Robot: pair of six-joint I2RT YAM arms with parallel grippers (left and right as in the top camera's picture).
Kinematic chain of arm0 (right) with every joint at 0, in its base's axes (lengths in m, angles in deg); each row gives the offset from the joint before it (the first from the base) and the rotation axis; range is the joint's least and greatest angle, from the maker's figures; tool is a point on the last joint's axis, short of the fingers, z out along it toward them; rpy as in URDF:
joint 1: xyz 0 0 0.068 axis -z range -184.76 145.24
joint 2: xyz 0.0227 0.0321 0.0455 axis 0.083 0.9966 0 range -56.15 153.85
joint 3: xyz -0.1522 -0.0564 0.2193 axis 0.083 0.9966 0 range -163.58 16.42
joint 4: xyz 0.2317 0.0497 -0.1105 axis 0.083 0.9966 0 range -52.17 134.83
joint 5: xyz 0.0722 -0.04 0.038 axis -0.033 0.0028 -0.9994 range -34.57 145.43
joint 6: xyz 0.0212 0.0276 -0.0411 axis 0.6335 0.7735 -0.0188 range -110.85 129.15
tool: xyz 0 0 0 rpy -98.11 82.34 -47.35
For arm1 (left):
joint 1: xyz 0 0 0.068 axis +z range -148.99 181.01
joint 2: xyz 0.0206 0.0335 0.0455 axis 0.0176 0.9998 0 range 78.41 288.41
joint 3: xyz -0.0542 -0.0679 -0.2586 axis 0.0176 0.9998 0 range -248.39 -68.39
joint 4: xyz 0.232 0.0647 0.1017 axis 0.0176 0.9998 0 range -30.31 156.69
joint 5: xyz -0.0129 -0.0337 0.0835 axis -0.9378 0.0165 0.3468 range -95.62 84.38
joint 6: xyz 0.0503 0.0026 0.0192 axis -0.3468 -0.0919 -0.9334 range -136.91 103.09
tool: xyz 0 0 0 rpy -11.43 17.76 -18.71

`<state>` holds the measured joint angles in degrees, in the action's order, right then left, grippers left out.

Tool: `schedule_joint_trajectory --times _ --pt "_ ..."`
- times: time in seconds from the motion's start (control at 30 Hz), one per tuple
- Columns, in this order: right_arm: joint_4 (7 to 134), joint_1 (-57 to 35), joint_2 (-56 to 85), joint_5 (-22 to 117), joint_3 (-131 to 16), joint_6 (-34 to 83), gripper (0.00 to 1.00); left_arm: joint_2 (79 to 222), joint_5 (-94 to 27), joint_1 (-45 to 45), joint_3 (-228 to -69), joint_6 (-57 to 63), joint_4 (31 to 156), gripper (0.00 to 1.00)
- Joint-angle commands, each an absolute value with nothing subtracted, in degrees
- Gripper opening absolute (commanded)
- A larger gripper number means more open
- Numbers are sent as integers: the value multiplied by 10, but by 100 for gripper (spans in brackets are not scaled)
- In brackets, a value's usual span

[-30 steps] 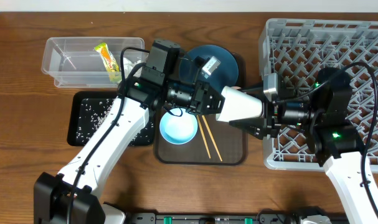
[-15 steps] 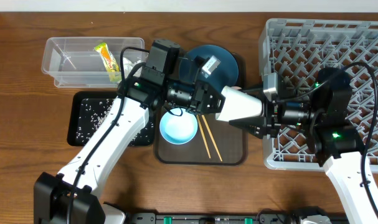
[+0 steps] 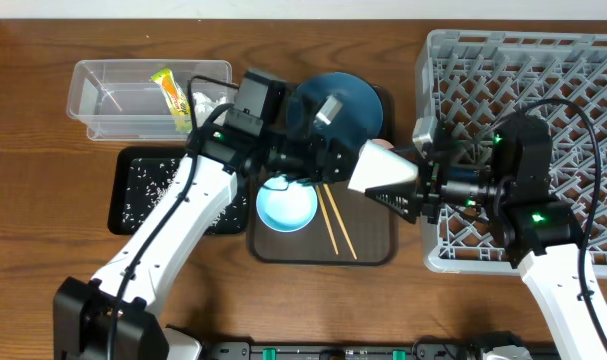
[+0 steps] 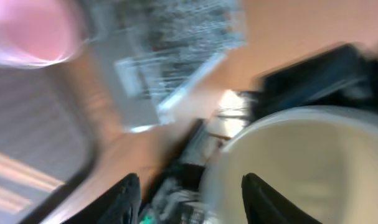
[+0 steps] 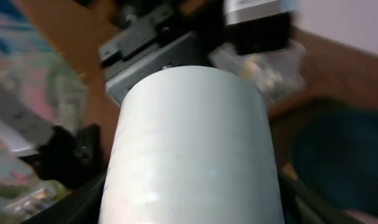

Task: Sort waste into correct bins and load items into the dishwasher rack
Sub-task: 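Open the left gripper and carry the cup with the right gripper toward the rack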

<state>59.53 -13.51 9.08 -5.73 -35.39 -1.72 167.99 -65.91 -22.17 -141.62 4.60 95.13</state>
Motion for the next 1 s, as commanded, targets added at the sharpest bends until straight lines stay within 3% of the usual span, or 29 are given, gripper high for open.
schedule_joint_trajectory --times 0.0,0.23,0.4,0.47,0.57,0.63,0.77,0.97 --pt "614 -136 91 40 -364 13 69 1683 -473 -202 -1418 -11 1011 61" --pt "705 -136 90 182 -393 36 67 1641 -335 -143 -1418 -71 1167 65" --pt "799 -135 90 325 -471 44 61 1589 -253 -112 -1418 -73 1199 66" --pt "837 -130 90 373 -512 44 55 1567 -234 -103 -1418 -73 1199 66" --pt "886 -113 90 427 -572 44 27 1538 -209 -96 -1418 -73 1199 71" --pt "907 -100 90 452 -601 44 15 1525 -190 -96 -1418 -73 1200 71" --pt "922 -61 90 489 -639 45 2 1517 -184 -96 -1418 -73 1203 71" --pt "937 20 102 568 -659 70 1 1518 -184 -96 -1418 -73 1205 71"
